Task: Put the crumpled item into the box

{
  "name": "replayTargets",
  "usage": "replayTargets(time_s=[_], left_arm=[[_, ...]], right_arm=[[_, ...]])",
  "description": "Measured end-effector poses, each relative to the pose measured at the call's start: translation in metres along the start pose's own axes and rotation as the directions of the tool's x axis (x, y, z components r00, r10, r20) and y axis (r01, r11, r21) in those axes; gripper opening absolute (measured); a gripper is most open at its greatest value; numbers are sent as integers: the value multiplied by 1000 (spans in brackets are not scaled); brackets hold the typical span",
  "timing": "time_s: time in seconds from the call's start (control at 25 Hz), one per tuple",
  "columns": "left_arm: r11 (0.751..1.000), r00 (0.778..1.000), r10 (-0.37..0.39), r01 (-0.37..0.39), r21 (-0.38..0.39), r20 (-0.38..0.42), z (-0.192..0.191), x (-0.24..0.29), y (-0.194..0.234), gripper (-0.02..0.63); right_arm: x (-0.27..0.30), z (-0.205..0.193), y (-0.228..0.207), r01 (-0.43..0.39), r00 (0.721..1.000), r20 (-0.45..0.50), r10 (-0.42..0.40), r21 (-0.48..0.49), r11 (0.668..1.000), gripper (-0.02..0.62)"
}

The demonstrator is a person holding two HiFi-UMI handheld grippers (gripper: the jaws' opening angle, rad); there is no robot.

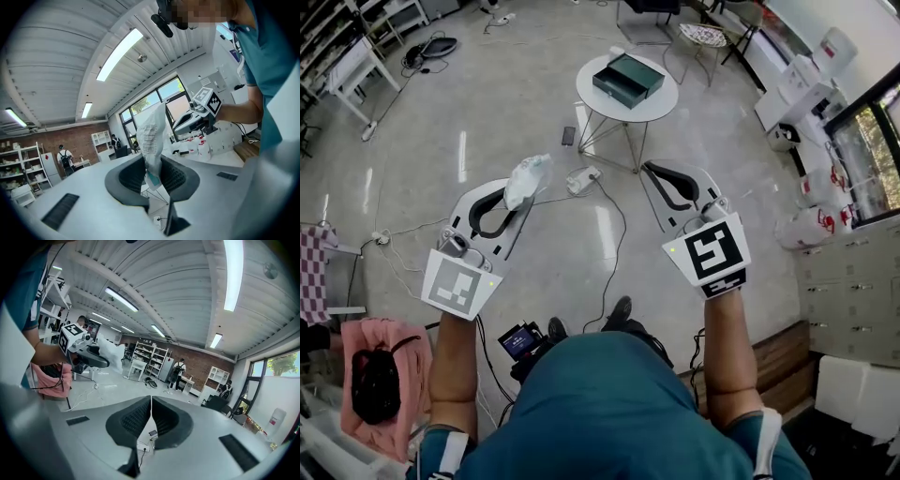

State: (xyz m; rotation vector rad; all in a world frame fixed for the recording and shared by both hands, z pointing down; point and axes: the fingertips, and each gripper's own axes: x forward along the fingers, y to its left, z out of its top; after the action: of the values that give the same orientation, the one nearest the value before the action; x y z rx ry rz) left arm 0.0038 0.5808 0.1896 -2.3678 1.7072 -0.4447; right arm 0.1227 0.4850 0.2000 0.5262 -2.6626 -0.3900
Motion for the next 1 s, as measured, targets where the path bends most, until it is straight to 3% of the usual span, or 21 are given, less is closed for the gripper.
replayTargets(time_s=[0.4, 0.76, 1.0], left_arm=[[997, 996, 73, -73, 7, -59, 24, 108, -39, 84], [999, 998, 41, -40, 16, -43, 30, 120, -44, 84], [999, 998, -31, 31, 5, -53, 34, 201, -59, 84]], right_arm=[[-13, -48, -106, -78, 995, 57, 79, -11, 997, 38], [-20, -56, -112, -50, 997, 56, 50, 6, 999, 38], [-29, -99, -176, -16, 1000, 17, 15, 54, 998, 38]])
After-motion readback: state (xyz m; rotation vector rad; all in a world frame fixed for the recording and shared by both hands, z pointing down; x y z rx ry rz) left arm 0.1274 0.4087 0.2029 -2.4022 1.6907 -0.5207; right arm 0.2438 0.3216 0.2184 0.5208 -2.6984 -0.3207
